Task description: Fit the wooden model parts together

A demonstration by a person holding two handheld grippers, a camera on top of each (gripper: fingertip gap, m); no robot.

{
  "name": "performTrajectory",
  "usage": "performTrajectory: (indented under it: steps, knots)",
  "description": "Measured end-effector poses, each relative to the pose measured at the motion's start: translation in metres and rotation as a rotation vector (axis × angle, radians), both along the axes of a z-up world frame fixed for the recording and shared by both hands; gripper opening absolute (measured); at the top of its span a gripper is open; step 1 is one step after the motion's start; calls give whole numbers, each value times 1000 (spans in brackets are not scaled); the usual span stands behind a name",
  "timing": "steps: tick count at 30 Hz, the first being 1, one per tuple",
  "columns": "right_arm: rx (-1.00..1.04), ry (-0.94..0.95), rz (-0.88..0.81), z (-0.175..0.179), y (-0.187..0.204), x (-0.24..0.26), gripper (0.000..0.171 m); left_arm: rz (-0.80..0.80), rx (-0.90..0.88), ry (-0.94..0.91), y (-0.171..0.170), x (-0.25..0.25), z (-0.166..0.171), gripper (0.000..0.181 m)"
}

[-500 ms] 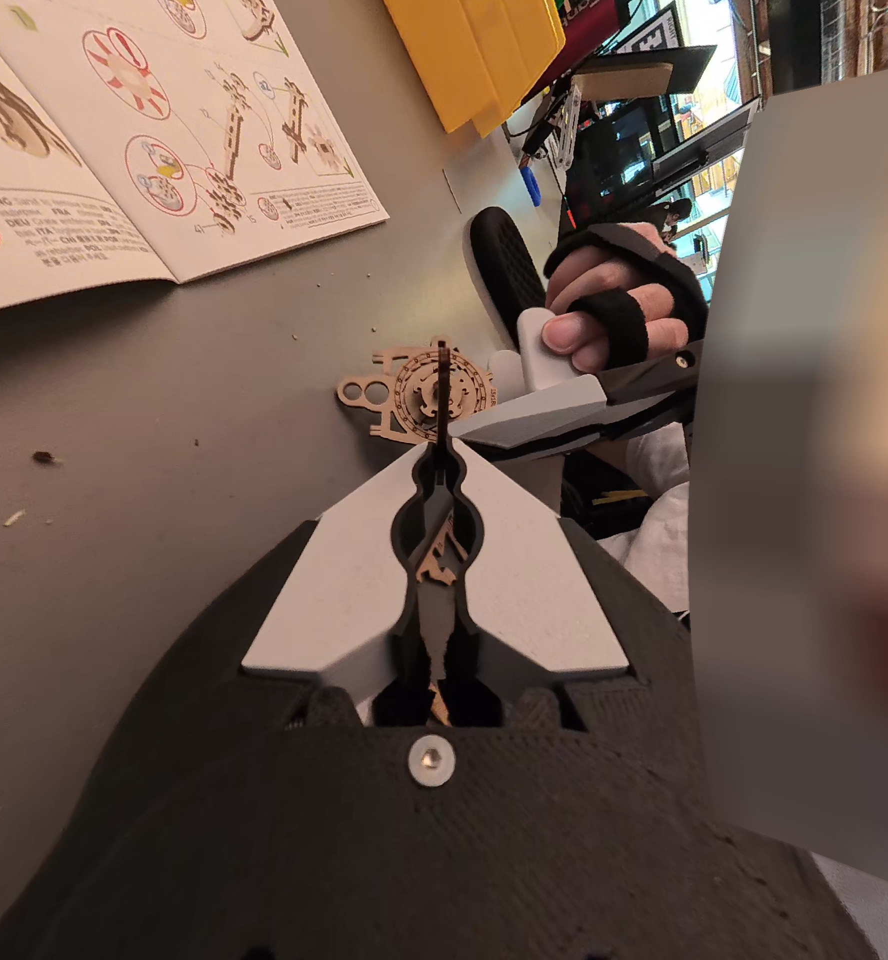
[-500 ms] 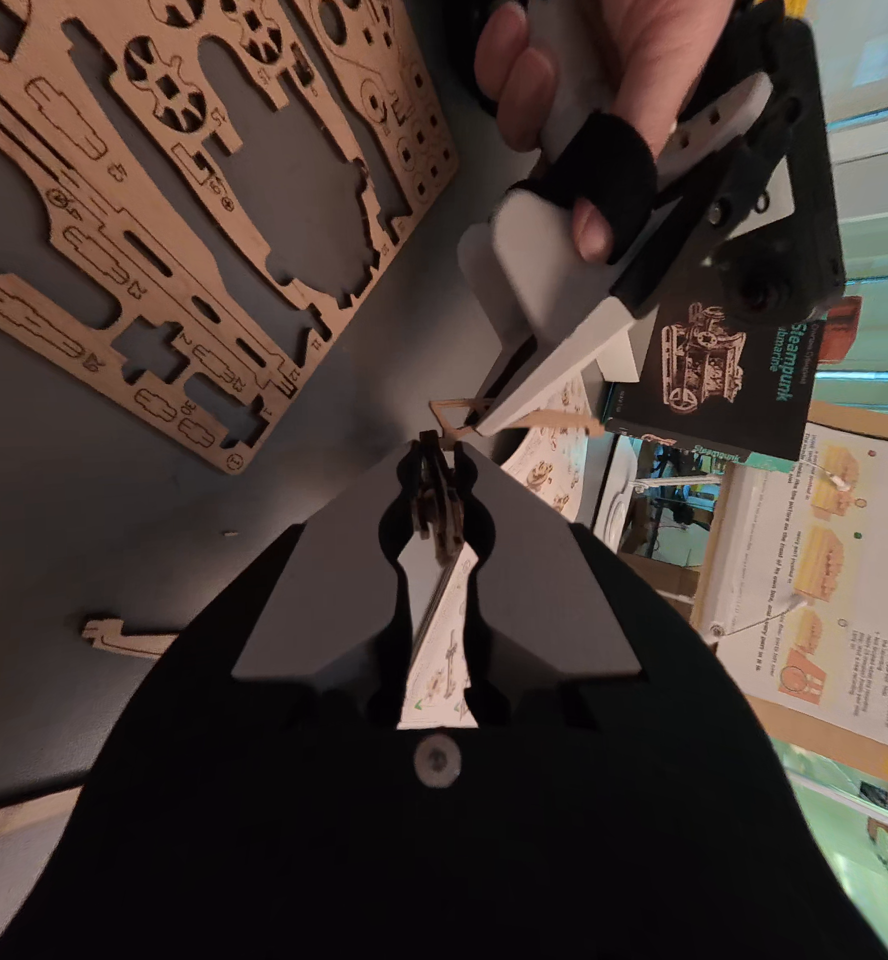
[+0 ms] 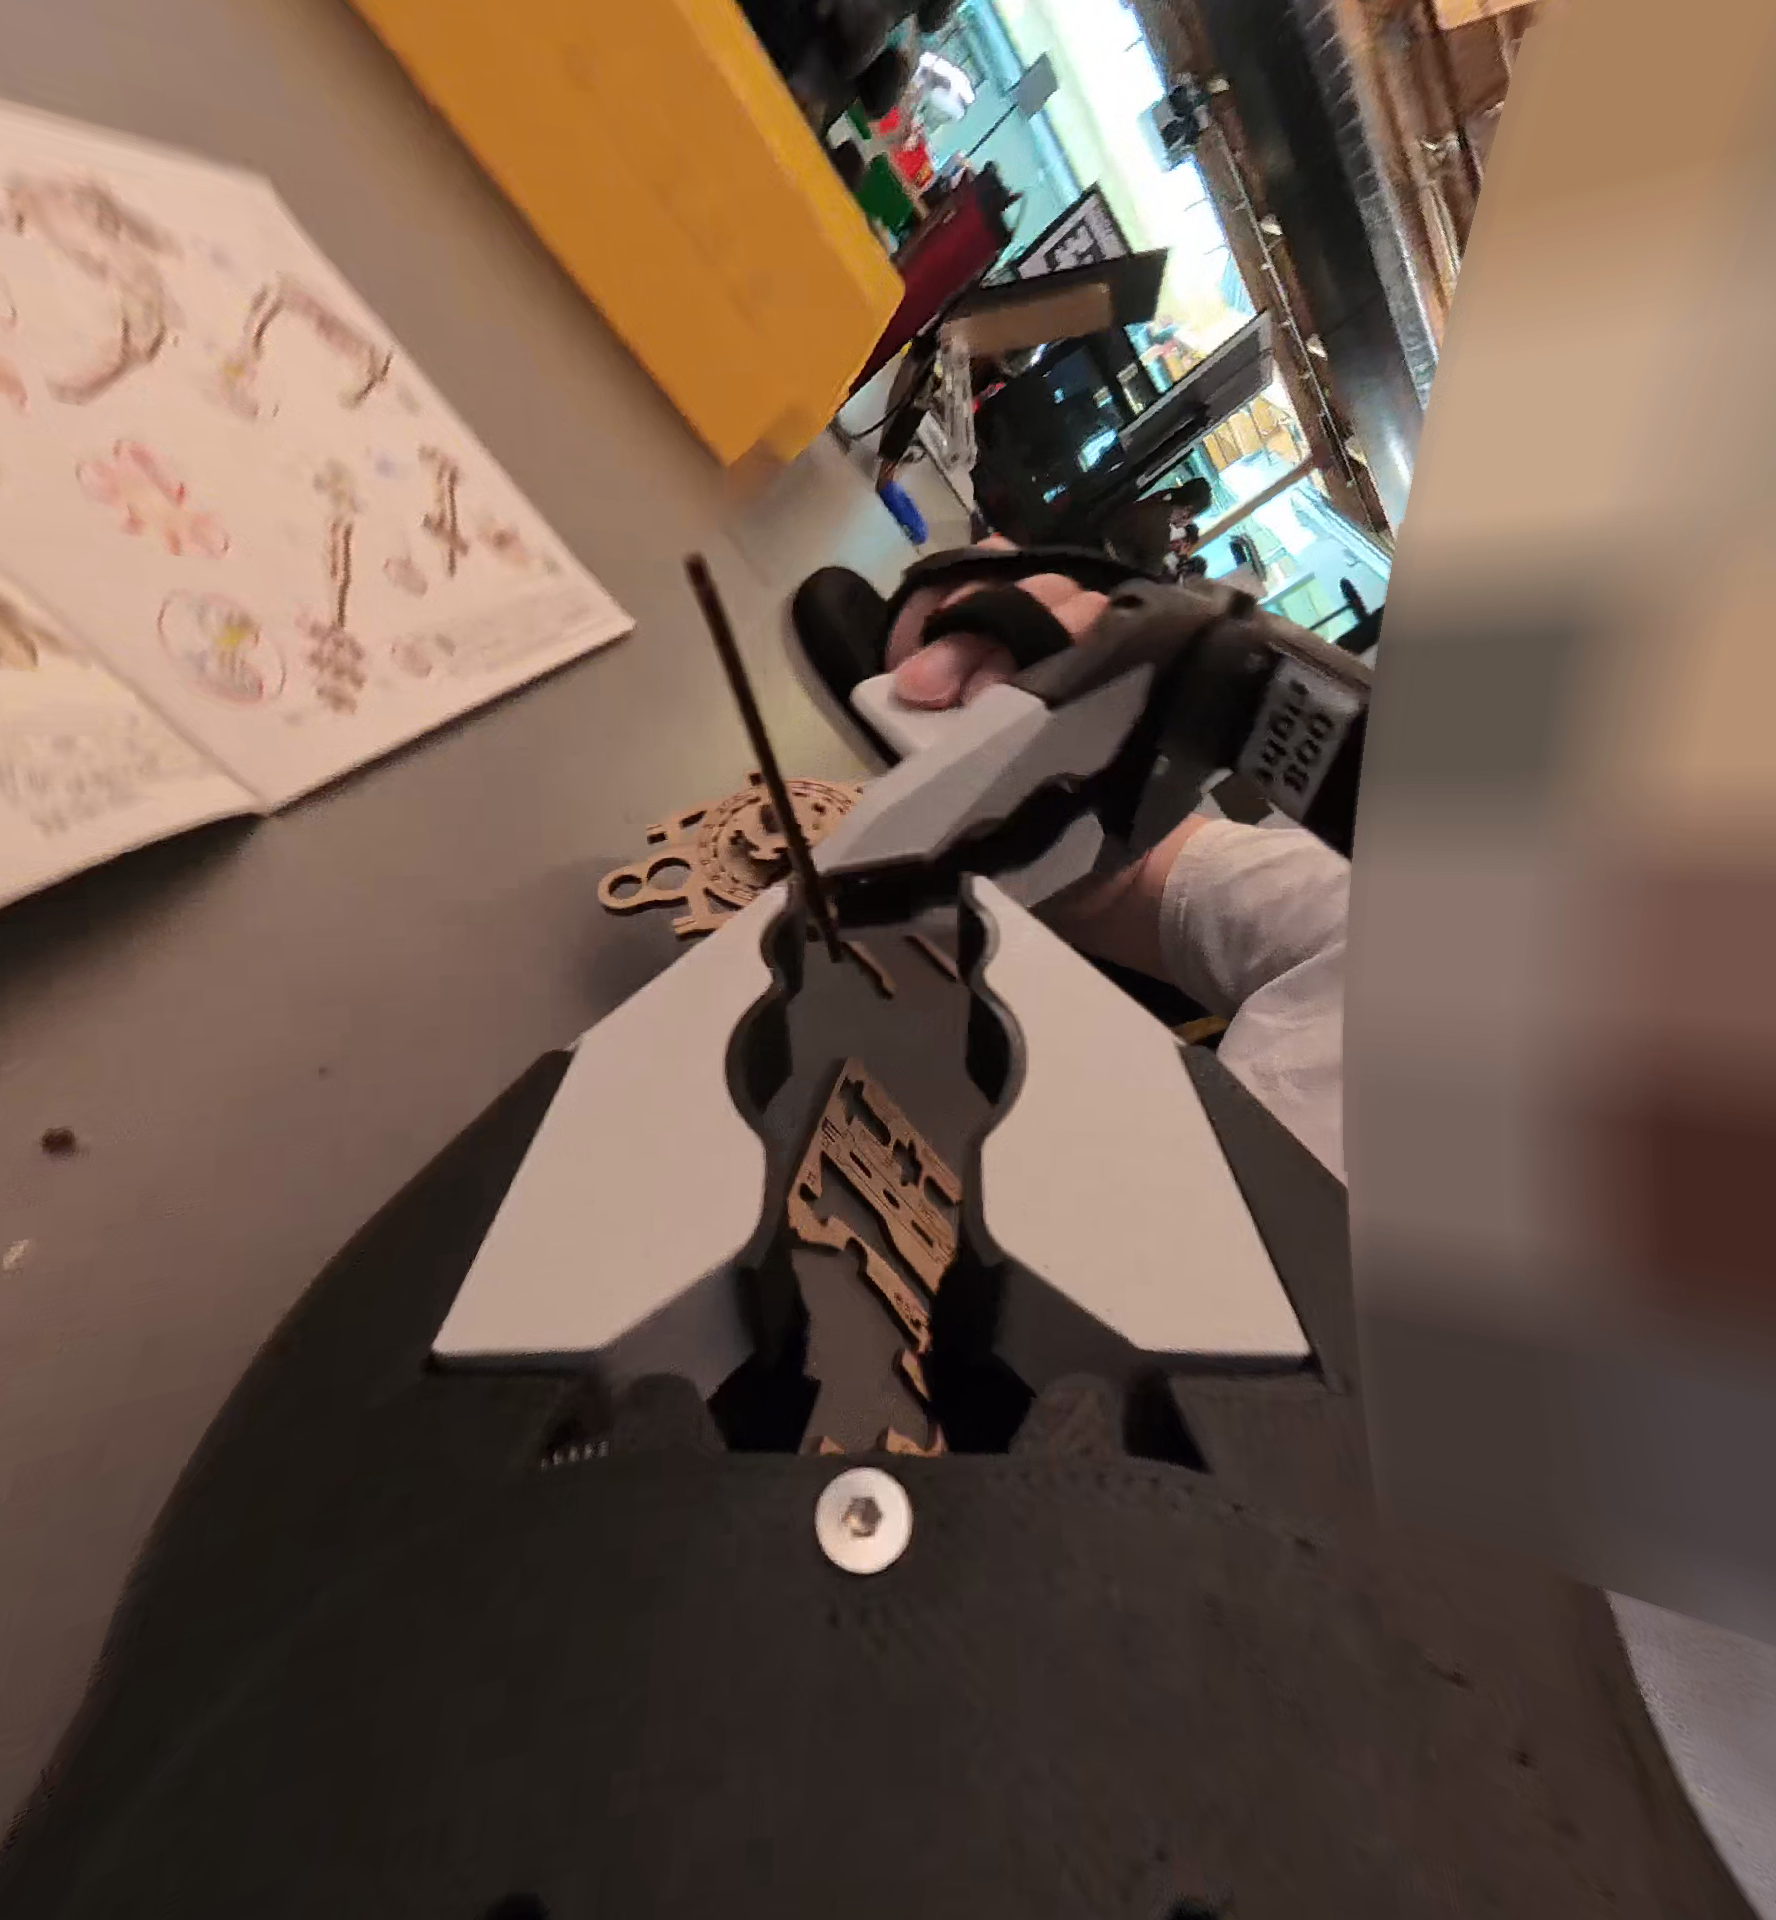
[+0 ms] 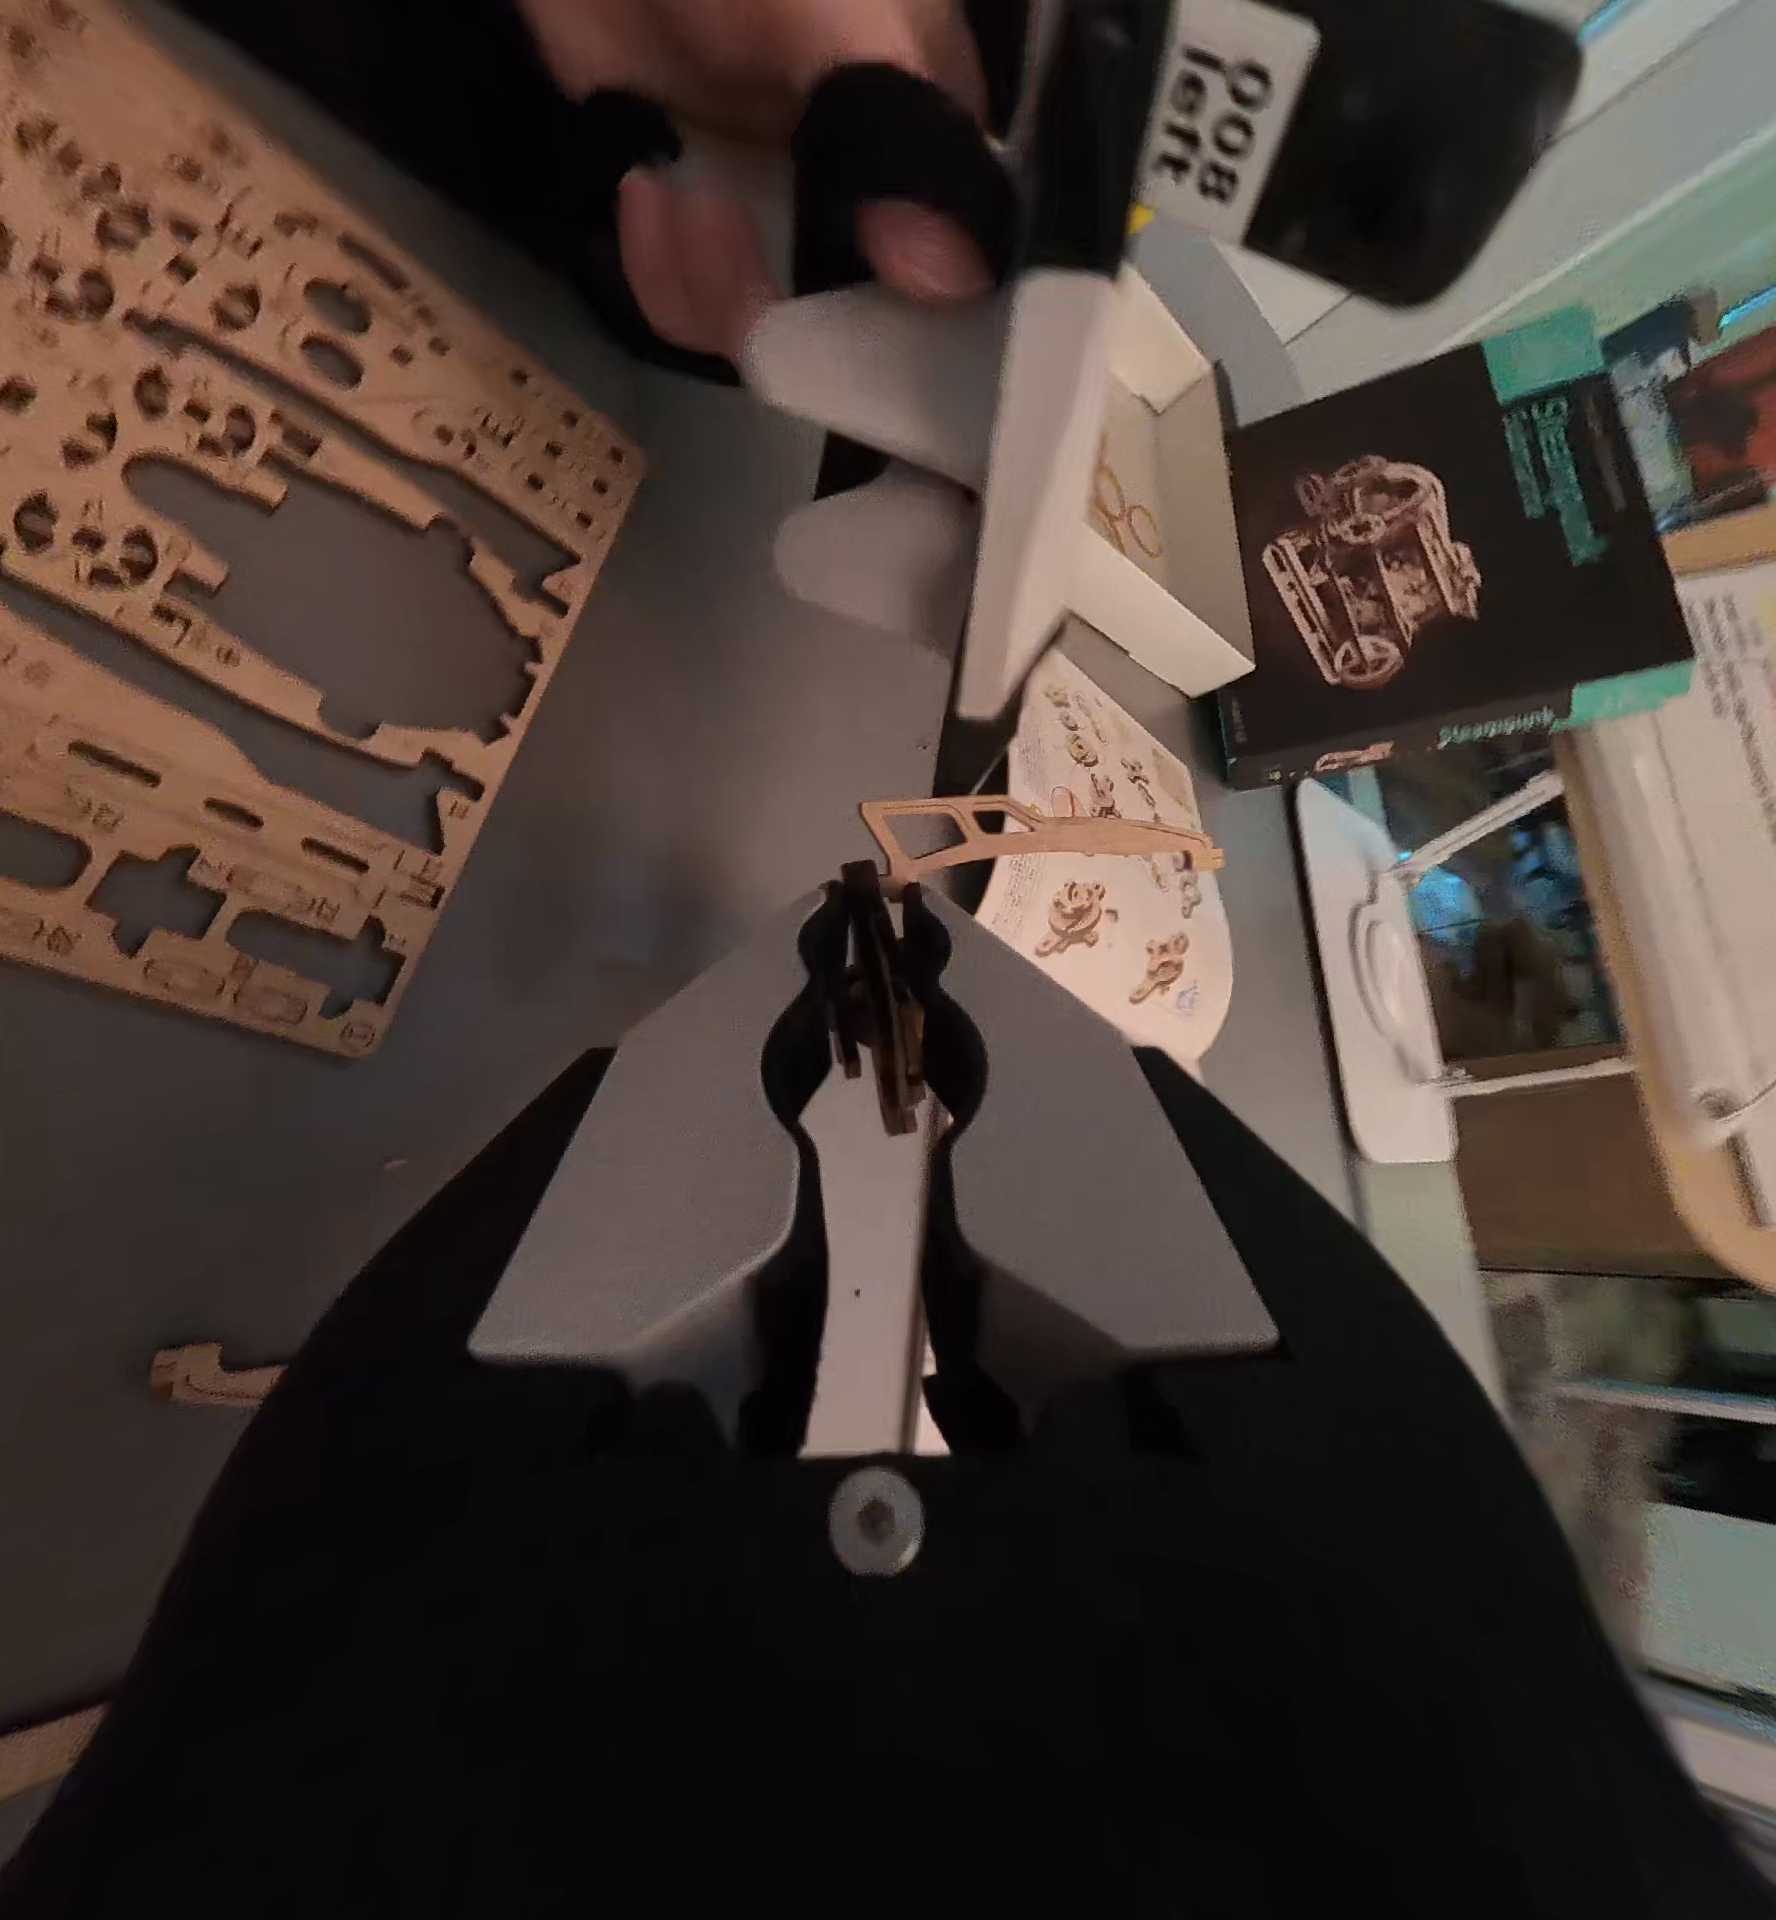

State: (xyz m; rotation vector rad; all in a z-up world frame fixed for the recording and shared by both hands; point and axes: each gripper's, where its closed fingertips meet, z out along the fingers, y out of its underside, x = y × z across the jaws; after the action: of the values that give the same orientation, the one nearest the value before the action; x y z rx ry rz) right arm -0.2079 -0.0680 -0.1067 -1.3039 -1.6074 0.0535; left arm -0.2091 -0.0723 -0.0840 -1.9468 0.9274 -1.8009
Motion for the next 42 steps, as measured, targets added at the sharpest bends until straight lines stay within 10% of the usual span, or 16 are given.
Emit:
performTrajectory:
  steps: [11,15,42]
  knots:
    - [-769,713,87,53,-4,0,7,-49,597,137,-9,7,-10,30]
    - [-826,740,115,54,-7,-3,7,-15,648,66,-14,8,7,0]
    - [-1083,673,77,31,-10,-5,13,-49,839,284,-14,7,-18,0]
